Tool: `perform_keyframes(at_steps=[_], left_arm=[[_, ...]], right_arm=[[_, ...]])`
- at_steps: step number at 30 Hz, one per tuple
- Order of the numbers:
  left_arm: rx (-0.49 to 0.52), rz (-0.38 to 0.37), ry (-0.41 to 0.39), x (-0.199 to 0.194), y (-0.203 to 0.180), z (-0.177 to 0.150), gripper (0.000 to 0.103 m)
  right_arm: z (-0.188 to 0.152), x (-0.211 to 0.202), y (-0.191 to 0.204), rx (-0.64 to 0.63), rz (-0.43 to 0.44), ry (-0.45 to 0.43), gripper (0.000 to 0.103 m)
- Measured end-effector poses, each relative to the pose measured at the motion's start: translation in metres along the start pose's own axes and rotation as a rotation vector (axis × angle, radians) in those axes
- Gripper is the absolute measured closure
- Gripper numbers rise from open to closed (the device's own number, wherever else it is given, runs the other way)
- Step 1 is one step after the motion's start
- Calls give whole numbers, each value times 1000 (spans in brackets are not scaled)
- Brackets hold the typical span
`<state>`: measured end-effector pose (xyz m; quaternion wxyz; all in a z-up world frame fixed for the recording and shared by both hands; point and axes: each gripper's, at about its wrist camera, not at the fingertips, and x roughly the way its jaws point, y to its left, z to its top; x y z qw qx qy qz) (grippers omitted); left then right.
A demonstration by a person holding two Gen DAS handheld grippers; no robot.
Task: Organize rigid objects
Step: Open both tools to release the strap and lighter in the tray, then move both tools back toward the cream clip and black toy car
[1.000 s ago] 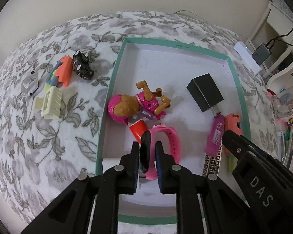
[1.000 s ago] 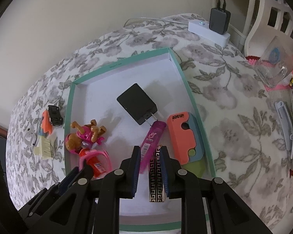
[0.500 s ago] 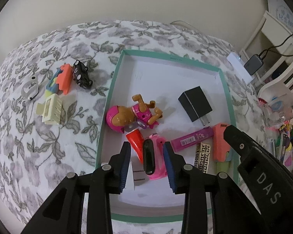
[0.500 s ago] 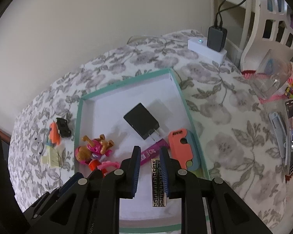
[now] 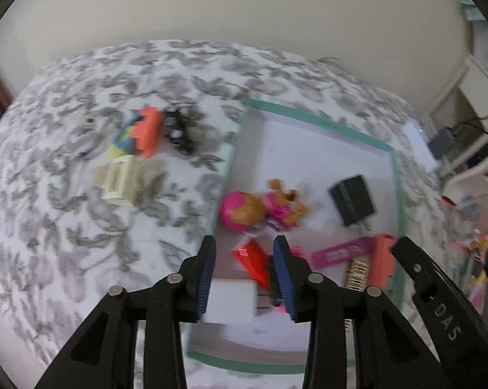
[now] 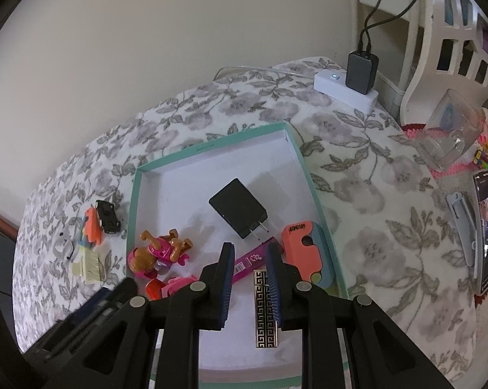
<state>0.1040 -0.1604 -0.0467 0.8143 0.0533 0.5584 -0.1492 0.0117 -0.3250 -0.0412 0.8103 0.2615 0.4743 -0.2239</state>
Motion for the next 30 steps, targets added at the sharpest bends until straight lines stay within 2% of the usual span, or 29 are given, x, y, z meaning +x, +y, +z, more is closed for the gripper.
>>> perform_keyframes(at_steps=[2,4,6,8,9,12,18,20,22,25,28,30], left_arm=[[-24,40,0,1,8,1,42],[-61,62,13,3,17,2,41],[-95,88,24,5,26,2,39],[-119,134,25,6,35,2,19],[-135,160,26,6,40,2,17],[-181,200,41,8,54,2,17],[-255,219,60,10,73,1,12],[-273,215,65,12,76,1,12],[-287,211,73,13,80,1,12],[-305,208,78,14,85,2,12],[-315,206,82,14,88,3,12],[-317,201,86,14,90,3,12]], right_arm=[[-2,3,1,-8,-6,10,81],[-4,7,3,-16,-5,23,78],[-5,10,5,-24,-4,34,71],[-6,13,8,-36,-5,39,57],[-7,14,10,-46,-5,42,55],[-9,17,15,-67,1,49,47],[-11,20,21,-83,14,53,32],[-12,20,22,-83,14,52,21],[-12,21,22,-84,11,51,15],[-13,22,22,-85,8,52,11],[-13,22,23,-91,2,51,1],[-13,22,25,-103,-9,47,0]])
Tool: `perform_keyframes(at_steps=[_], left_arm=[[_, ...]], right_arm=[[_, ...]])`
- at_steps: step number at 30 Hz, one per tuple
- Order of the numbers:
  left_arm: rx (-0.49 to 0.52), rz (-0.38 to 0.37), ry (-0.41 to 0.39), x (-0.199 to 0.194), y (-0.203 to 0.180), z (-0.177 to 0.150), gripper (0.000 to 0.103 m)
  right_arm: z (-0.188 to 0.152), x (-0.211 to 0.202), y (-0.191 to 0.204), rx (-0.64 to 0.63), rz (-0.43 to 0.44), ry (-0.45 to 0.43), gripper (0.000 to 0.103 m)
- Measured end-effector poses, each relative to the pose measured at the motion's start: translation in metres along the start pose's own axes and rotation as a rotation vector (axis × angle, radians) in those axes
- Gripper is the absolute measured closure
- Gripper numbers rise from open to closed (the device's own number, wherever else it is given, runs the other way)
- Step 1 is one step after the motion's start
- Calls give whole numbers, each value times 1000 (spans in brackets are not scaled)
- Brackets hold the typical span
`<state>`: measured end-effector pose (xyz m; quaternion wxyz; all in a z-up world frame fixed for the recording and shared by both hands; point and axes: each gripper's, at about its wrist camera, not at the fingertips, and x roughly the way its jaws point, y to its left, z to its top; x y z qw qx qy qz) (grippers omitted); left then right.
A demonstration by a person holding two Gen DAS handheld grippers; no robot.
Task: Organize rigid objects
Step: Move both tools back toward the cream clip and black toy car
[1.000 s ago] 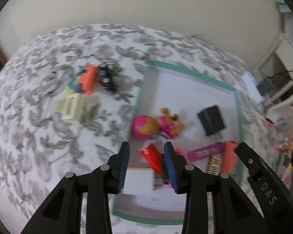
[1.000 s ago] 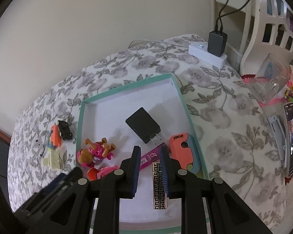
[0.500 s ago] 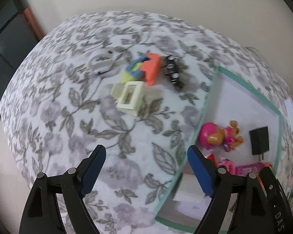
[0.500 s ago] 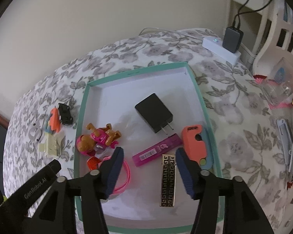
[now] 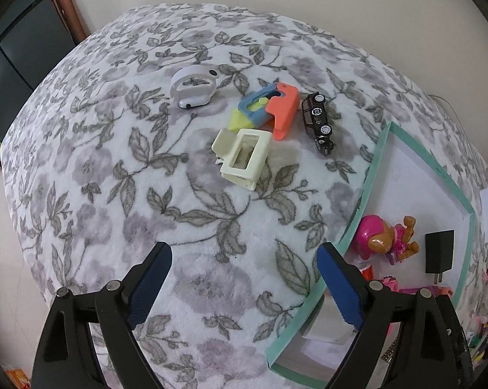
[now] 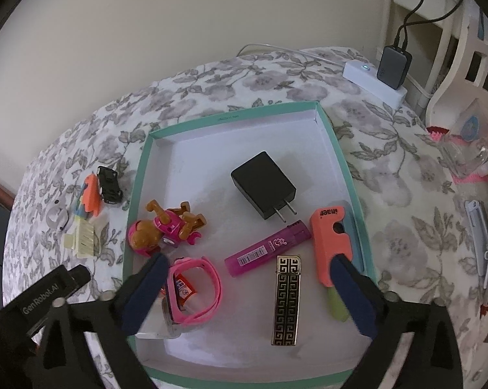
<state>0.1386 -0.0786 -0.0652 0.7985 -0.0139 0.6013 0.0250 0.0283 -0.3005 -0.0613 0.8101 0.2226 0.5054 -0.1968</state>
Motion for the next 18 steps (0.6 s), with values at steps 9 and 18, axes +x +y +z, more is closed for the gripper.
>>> perform_keyframes(at_steps=[9,18], left_arm=[[-36,-9,-20,-8,23,15,12],[3,40,-124,-18,59,31,12]], right_arm=[[0,-9,27,-58,48,-37,0],[-1,-17,68,-116,164,-69,0]])
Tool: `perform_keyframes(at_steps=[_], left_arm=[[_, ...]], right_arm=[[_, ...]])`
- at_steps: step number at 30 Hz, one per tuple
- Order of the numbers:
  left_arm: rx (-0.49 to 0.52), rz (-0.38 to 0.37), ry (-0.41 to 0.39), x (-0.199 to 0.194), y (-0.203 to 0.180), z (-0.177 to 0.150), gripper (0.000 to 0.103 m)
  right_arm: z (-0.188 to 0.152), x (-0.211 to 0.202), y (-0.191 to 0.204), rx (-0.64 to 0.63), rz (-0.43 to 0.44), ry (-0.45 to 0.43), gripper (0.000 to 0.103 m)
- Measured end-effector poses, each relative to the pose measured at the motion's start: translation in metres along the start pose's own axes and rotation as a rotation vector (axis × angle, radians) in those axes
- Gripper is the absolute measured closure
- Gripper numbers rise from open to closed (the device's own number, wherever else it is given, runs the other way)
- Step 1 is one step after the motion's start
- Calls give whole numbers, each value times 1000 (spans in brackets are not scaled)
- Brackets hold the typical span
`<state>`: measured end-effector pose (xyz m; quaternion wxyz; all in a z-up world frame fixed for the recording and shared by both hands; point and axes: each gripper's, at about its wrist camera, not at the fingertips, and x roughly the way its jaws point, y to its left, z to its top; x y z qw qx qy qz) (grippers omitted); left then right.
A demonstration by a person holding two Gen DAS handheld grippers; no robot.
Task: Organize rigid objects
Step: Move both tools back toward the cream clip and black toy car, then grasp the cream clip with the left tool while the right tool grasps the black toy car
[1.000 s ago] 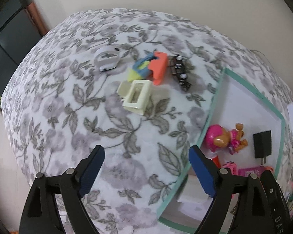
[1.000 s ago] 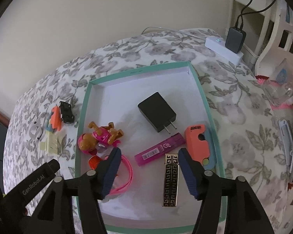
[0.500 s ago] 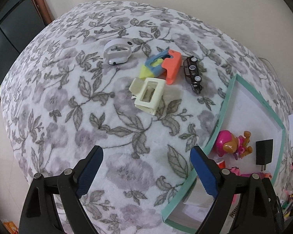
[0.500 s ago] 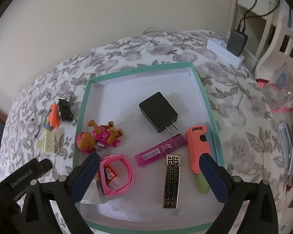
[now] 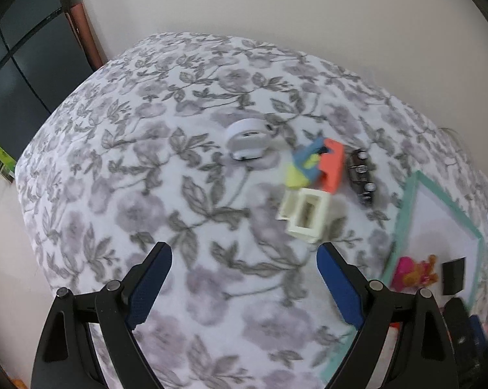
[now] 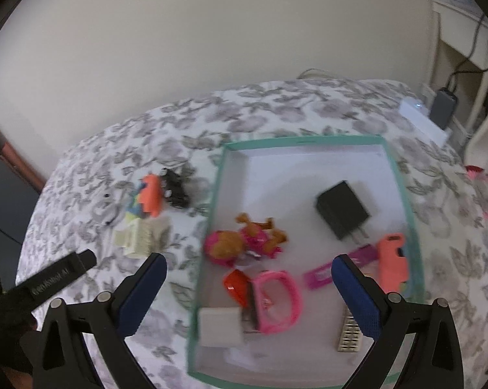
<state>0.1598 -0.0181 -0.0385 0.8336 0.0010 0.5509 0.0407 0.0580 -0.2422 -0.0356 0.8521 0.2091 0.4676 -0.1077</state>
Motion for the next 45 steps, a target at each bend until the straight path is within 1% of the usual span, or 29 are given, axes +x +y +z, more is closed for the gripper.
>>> perform_keyframes(at_steps=[2,4,10,13,15,18,20,22,25,27,28,29,33,34,41,42,43,44,45], left_arm=[[-34,-33,21,8,12,2,12],[-63,-39,42,17,21,3,12],[-83,-69,56,32,33,7,12],[-59,-102,45,35,29,13,12],[-36,-107,35,37,24,16,12],[-3,-140,33,44,14,20,12],[24,-150,30,48,8,23,12],[49,-161,28,51,1,25,12],[78,-178,30,57,-8,27,12],[97,-185,35,61,-13,27,12],[111,-191,39,64,-16,28,12],[118,-197,40,66,-18,27,12],[139,-208,36,72,-24,29,12],[142,-209,33,72,-24,30,12],[190,-204,8,78,-33,32,15],[197,-201,6,79,-35,32,16],[206,-199,7,80,-37,32,24],[213,-203,11,82,-38,32,29],[217,-205,15,84,-39,31,29]], right_arm=[[0,4,7,-17,10,7,0],[1,6,13,-30,21,7,0],[13,9,29,-42,62,-22,0],[21,15,38,-52,95,-30,0],[27,21,44,-64,102,-33,0],[34,35,50,-77,116,-18,3],[38,44,54,-86,121,-5,11],[45,55,57,-86,124,11,14],[53,70,63,-99,137,36,24],[58,81,68,-112,146,57,27],[60,85,71,-116,148,64,30],[62,89,72,-120,148,70,35],[68,107,82,-162,134,102,43],[69,112,85,-175,131,110,47],[72,146,95,-225,104,168,54],[72,150,97,-233,100,175,55],[72,153,98,-237,97,181,58],[72,158,99,-242,94,188,59],[72,162,100,-249,90,195,59]])
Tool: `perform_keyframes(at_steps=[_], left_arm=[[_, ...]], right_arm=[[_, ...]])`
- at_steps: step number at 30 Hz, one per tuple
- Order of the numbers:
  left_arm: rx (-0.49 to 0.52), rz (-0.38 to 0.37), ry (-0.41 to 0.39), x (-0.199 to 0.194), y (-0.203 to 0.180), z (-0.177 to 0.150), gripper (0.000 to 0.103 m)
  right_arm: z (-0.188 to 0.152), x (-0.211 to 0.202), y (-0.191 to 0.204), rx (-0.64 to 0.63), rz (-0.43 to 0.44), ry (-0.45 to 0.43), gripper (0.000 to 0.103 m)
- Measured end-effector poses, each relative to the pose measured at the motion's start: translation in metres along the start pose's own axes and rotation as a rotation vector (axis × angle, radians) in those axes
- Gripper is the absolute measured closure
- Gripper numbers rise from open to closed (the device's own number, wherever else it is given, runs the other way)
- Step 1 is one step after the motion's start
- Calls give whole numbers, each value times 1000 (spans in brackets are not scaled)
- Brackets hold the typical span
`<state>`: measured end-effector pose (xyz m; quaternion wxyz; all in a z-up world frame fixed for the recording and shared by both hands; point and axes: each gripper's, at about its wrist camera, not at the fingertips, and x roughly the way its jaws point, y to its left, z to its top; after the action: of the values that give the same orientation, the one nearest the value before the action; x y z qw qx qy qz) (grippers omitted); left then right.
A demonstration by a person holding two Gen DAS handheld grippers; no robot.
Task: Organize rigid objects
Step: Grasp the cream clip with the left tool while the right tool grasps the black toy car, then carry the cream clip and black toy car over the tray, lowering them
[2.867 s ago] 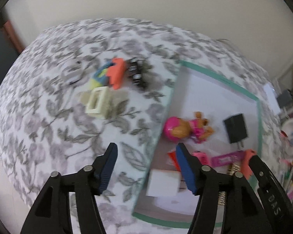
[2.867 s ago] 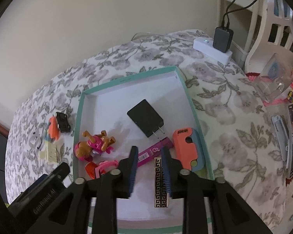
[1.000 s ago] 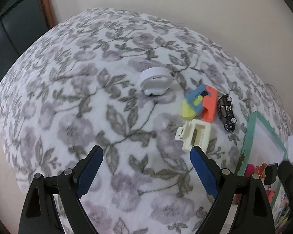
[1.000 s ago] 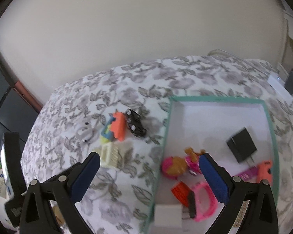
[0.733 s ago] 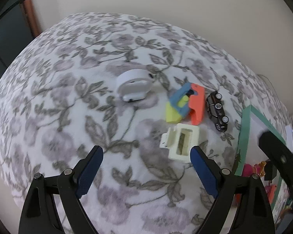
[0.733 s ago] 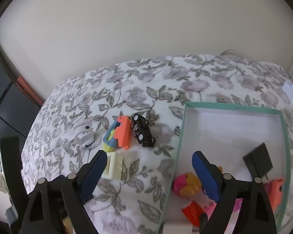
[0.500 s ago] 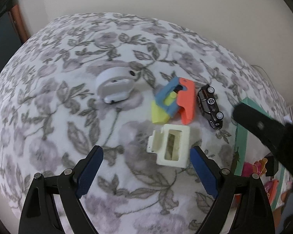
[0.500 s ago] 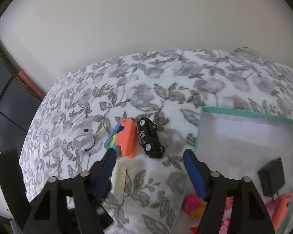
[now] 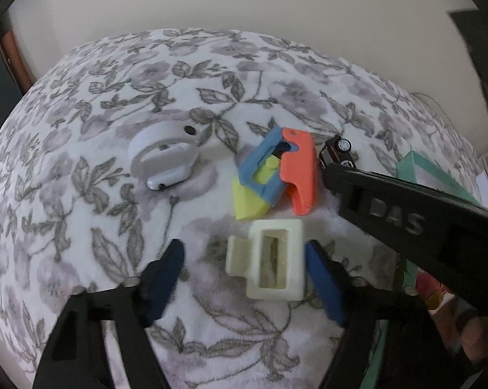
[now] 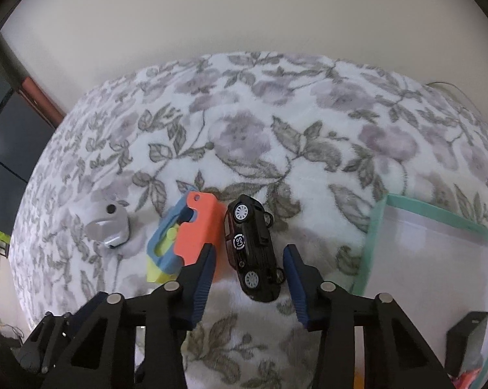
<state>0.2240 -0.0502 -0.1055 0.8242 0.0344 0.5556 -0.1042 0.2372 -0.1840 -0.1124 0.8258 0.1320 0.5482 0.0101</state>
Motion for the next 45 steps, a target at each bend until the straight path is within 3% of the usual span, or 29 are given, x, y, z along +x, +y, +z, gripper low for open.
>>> perform_keyframes(at_steps=[2,5,12,16,33,45], left_arm=[[7,1,3,3,-1,-1,31],[8,-10,10,8,0,-1,41],[0,2,22,15,0,-2,42],[5,23,17,14,0,-2,54],[-3,58,52,2,10,-17,54],[-37,92,45,-33,22,-27,54]], right_arm=[[1,6,1,-10,-5,11,65],[1,13,1,-17,-16,20,66],[2,16,-2,-22,-19,11,66],[2,17,5,-37,-35,13,68],[-26,0,4,13,-6,46,69],[-57,-51,6,63,50,7,73]])
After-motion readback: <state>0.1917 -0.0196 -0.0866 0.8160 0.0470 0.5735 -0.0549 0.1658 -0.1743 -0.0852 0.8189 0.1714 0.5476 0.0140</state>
